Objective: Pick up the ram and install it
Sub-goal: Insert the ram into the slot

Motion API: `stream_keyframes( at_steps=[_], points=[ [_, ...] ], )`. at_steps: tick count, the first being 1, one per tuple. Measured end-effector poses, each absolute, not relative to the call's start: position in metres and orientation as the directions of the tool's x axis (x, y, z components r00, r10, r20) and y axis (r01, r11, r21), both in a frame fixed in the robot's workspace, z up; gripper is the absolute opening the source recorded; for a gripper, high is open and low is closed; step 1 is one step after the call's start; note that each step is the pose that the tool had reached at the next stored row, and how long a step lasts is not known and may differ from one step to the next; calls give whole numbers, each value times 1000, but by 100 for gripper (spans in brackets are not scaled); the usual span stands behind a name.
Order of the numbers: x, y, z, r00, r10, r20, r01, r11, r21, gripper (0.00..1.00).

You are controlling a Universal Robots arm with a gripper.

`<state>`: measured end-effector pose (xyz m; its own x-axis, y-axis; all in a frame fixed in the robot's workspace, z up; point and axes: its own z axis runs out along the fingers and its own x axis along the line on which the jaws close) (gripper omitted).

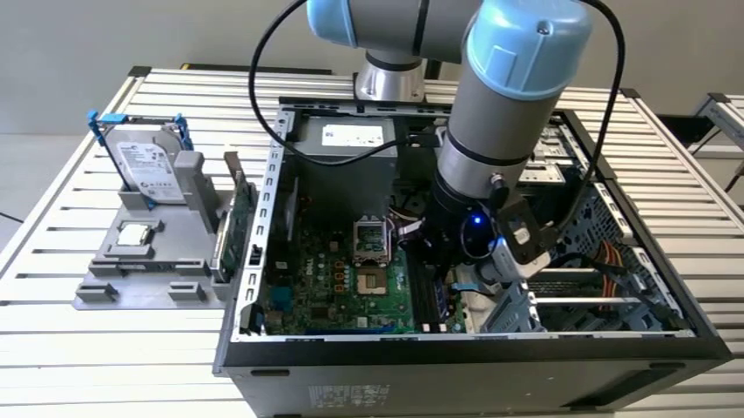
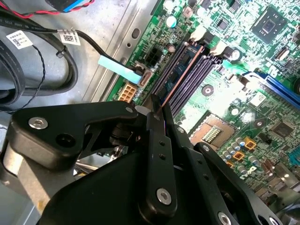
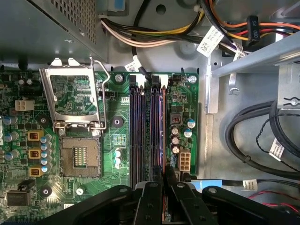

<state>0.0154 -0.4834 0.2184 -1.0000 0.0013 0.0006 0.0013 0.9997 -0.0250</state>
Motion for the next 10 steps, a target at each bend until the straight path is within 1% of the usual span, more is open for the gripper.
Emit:
stream_keyframes(
  at_steps=[10],
  points=[
    [15, -484, 218, -1000, 1, 1, 1, 1000, -25, 0]
  ],
)
